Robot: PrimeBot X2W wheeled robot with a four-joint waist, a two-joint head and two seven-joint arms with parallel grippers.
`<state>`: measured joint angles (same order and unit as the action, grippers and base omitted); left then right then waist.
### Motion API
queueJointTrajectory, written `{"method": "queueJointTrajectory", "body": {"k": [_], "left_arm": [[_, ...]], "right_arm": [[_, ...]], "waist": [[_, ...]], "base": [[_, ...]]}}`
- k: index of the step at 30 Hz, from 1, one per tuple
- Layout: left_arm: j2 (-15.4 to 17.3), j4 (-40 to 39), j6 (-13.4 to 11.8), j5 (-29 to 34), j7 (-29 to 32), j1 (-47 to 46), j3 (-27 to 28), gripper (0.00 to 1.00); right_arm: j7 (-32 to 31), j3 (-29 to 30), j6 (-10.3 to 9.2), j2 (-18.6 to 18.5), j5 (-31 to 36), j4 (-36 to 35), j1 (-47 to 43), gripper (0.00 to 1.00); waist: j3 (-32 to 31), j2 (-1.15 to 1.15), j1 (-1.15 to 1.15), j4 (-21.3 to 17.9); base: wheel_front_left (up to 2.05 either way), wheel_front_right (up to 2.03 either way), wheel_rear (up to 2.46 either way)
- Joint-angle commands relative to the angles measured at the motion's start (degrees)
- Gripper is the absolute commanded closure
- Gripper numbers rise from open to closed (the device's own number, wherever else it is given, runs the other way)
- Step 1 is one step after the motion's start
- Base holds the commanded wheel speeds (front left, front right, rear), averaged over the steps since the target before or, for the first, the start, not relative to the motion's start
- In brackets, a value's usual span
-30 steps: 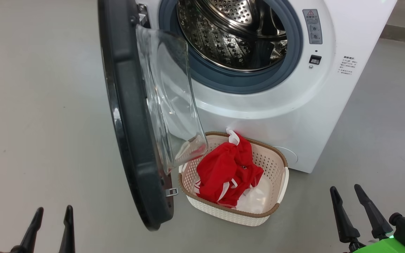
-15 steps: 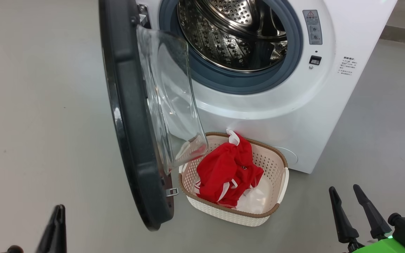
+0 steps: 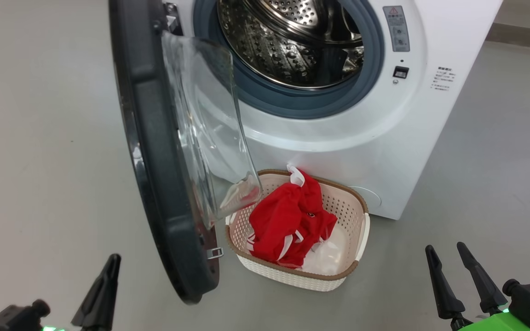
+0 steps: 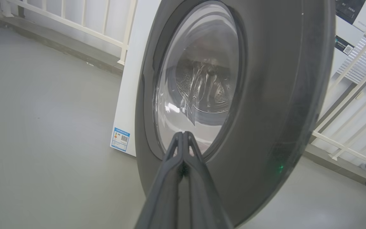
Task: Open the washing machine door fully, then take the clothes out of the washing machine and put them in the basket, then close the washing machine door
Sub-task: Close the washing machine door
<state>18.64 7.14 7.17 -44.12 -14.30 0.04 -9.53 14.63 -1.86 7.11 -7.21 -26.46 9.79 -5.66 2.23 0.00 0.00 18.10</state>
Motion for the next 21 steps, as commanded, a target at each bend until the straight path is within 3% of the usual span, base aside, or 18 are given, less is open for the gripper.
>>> {"method": "queueJointTrajectory", "body": {"k": [1, 21], "left_arm": [[1.9, -2.0, 0.3, -0.6, -0.7, -3.2, 1.2, 1.0], [4.4, -6.7, 0.3, -1.0, -0.7, -9.9, -8.4, 1.0]], "right_arm": [[0.4, -1.2, 0.37, -0.9, 0.5, -1.4, 1.7, 0.0], [0.4, -0.7, 0.37, -0.6, 0.6, -1.7, 3.4, 0.0]], "waist": [[0.5, 0.0, 0.0, -0.6], [3.0, 0.0, 0.0, -5.0]], "base": [[0.0, 0.0, 0.0], [0.0, 0.0, 0.0]]}}
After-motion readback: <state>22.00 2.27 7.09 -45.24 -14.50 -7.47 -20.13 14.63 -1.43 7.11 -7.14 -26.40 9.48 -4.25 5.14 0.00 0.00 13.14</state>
